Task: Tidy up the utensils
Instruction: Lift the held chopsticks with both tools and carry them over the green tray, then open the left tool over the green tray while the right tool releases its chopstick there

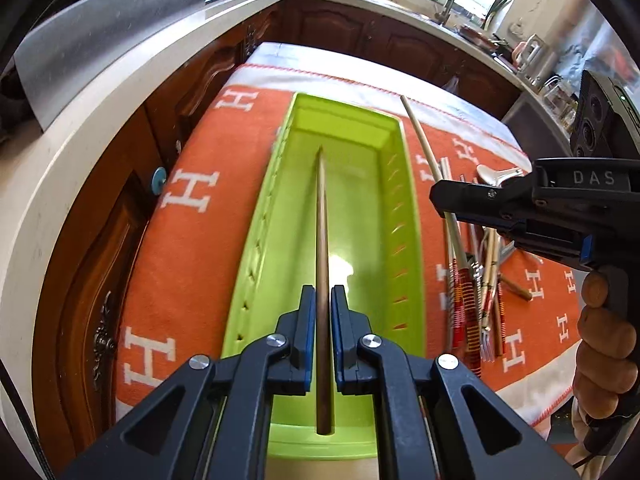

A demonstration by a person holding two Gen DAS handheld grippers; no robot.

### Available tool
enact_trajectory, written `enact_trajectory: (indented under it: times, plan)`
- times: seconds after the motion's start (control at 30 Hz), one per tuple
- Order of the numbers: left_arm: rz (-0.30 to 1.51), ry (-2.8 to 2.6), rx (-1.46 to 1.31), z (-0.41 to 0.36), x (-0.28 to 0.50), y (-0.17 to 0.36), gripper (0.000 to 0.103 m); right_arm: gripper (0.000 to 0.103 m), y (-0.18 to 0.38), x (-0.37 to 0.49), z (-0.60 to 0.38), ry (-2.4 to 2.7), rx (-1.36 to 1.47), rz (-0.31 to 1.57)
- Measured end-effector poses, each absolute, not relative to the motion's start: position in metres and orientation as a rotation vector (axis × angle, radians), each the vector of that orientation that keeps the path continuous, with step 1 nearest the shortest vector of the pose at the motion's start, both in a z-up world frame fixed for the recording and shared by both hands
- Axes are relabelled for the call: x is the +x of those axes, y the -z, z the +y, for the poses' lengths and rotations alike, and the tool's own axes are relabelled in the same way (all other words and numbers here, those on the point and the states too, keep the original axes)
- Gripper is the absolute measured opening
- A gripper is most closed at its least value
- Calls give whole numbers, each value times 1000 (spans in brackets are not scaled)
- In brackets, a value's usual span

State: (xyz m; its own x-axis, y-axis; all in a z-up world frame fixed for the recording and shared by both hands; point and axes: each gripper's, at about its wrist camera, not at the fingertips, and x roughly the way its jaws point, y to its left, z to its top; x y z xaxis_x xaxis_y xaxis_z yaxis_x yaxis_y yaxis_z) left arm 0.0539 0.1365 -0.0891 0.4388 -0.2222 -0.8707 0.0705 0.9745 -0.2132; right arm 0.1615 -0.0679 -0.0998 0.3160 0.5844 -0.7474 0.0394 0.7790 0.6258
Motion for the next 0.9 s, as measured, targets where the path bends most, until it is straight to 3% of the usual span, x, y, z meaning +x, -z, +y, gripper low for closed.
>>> enact_trajectory:
  times: [0.27, 0.37, 0.43, 0.6, 0.9]
  plan:
    - [1086, 135, -100, 141, 46, 87, 26, 6, 115, 165, -60, -340, 642, 1254]
    - [1059, 102, -93, 143, 43, 80, 53, 6, 121, 164, -60, -329, 664, 1266]
    - [1008, 70, -83, 147, 40, 73, 62, 6, 124, 164, -59, -322, 671, 1276]
    - [960, 22, -71, 155, 41, 62, 63, 6, 128, 164, -55, -308, 667, 1287]
    - [1087, -74, -81, 171, 50, 83, 64, 9, 119, 161, -49, -276, 599, 1263]
